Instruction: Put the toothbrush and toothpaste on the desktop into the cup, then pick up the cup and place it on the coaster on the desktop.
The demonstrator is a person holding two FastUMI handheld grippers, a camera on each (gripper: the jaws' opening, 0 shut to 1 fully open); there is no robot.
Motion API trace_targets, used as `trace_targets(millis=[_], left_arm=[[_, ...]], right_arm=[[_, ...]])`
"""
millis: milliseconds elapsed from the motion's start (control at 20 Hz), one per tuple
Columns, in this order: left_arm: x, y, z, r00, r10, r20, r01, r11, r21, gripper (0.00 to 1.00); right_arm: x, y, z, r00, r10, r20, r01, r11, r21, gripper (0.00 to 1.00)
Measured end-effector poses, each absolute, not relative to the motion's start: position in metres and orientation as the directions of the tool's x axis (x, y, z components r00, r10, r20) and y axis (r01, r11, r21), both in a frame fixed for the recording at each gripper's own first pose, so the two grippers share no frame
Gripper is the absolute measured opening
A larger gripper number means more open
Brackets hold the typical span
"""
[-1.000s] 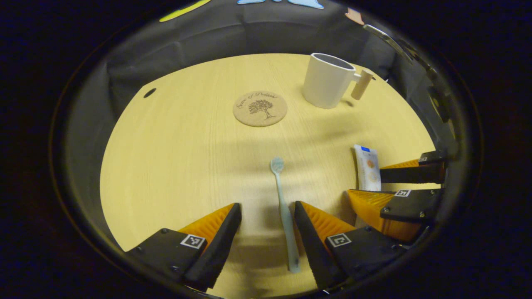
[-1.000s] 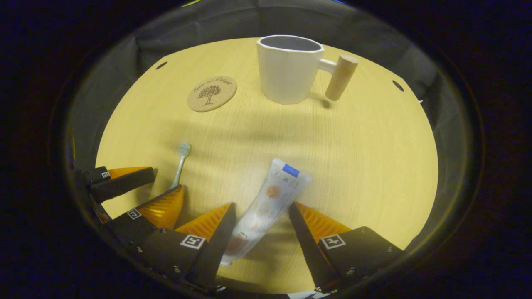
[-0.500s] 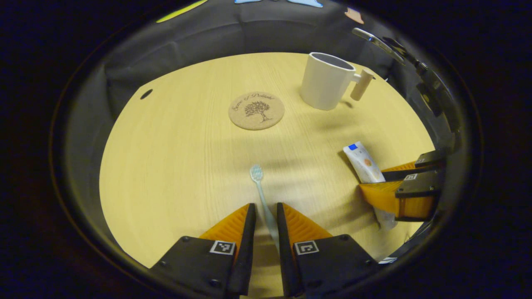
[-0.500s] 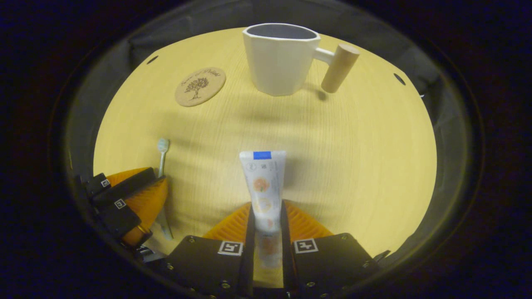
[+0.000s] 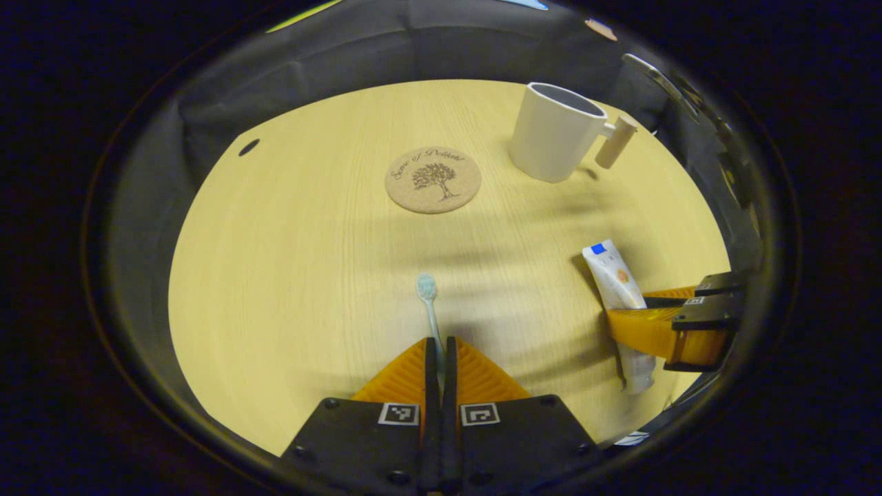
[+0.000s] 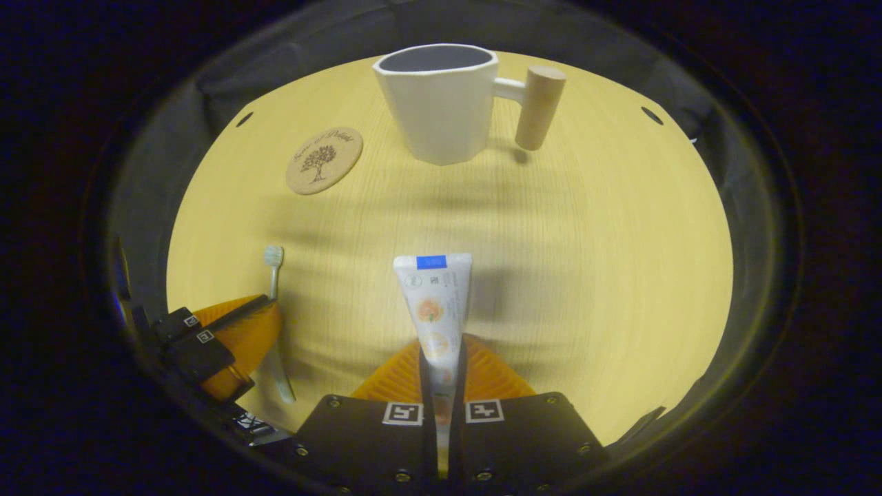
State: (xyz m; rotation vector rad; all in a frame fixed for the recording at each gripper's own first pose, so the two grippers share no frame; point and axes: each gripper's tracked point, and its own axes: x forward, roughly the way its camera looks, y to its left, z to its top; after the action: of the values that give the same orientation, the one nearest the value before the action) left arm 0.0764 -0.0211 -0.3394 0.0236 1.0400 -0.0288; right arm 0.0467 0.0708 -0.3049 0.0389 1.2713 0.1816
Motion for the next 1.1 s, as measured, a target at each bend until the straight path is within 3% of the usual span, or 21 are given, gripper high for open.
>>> trace_targets(millis=[250,600,1100], left_arm=[[0.078,-0.023,-0.337,0.541,-0.048,-0.840,0.031,0.999,-0.038,0.08],[0.078,-0.024,-0.301,0.623,-0.073,-0.779,0.039,0.997,-0.062,0.07],[0.097,-0.024,-0.245,0.700,-0.097,-0.708,0.023,0.993,-0.113,0.07]], right_arm=[[0.045,0.065,-0.302,0.318,0.181,-0.931,-0.114,0.982,0.152,0.08],[0.071,0.060,-0.243,0.480,0.251,-0.841,-0.078,0.967,0.244,0.08],[0.127,0.054,-0.173,0.637,0.287,-0.716,-0.051,0.942,0.332,0.08]])
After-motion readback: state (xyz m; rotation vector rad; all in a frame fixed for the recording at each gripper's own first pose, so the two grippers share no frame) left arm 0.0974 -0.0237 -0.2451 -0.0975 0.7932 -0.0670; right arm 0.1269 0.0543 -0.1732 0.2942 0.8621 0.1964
